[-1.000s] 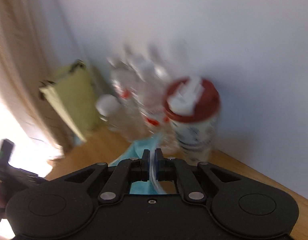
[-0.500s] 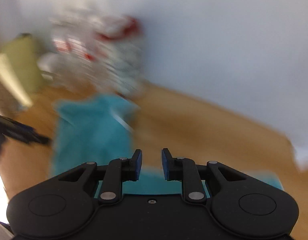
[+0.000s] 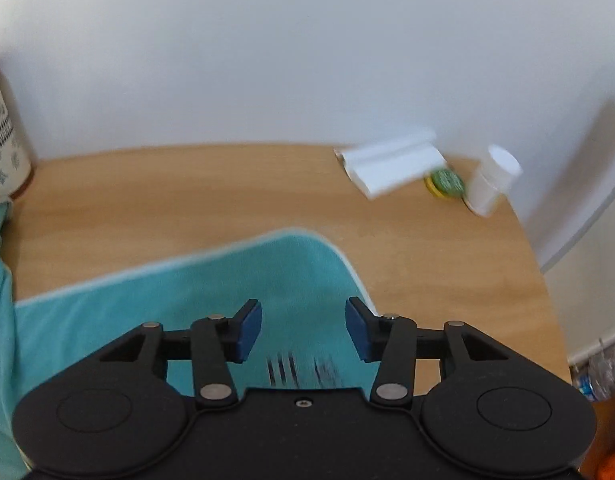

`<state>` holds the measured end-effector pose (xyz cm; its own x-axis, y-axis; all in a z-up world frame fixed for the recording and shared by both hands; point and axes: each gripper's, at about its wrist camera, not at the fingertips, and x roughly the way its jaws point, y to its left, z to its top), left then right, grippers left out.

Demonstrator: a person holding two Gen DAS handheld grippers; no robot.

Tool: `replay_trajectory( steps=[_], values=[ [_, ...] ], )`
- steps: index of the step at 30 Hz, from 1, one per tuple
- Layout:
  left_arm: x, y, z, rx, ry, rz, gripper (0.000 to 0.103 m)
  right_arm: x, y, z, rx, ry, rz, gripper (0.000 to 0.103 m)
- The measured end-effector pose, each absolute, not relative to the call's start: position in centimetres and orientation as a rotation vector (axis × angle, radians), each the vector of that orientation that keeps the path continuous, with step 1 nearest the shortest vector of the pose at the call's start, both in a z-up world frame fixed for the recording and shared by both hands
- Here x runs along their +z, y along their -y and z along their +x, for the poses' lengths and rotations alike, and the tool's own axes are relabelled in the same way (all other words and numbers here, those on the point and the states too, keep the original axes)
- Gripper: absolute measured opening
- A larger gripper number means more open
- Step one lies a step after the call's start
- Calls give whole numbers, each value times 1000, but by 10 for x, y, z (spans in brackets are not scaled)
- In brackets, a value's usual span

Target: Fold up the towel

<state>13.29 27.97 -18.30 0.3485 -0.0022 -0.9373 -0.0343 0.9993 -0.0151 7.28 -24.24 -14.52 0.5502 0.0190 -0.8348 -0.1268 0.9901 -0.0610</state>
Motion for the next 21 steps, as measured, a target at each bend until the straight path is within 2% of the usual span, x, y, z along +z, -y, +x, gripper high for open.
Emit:
replay_trajectory(
  steps=[2, 4, 5, 7, 8, 9, 10, 11, 12, 14, 16, 21],
  values=[
    [-184, -276, 135, 28, -1220, -26, 93, -155, 238, 84, 112, -994, -138, 56],
    [-185, -274, 136, 41, -1233, -38, 90, -167, 235, 99, 141, -1022, -170, 56],
    [-184, -273, 136, 51, -1231, -42, 85, -171, 234, 104, 144, -1033, -183, 54],
    [-182, -270, 137, 57, -1227, -46, 76, -177, 235, 113, 153, -1053, -196, 44],
    [-180, -268, 137, 58, -1225, -49, 70, -178, 237, 116, 162, -1061, -187, 35],
    [-179, -266, 137, 58, -1221, -53, 66, -179, 238, 119, 170, -1070, -179, 34],
    [-177, -265, 137, 57, -1217, -59, 56, -179, 240, 121, 179, -1076, -170, 32],
    [-176, -264, 137, 63, -1214, -60, 49, -179, 241, 122, 188, -1080, -167, 25],
    [-175, -263, 136, 70, -1213, -60, 46, -180, 243, 123, 199, -1083, -167, 15],
    [-169, -260, 133, 102, -1207, -50, 21, -181, 246, 125, 202, -1088, -177, 3],
    [-167, -256, 134, 138, -1211, -40, 14, -182, 252, 130, 172, -1088, -193, 3],
    [-161, -255, 120, 204, -1228, -24, 11, -185, 286, 150, 45, -1062, -214, 3]
  ],
)
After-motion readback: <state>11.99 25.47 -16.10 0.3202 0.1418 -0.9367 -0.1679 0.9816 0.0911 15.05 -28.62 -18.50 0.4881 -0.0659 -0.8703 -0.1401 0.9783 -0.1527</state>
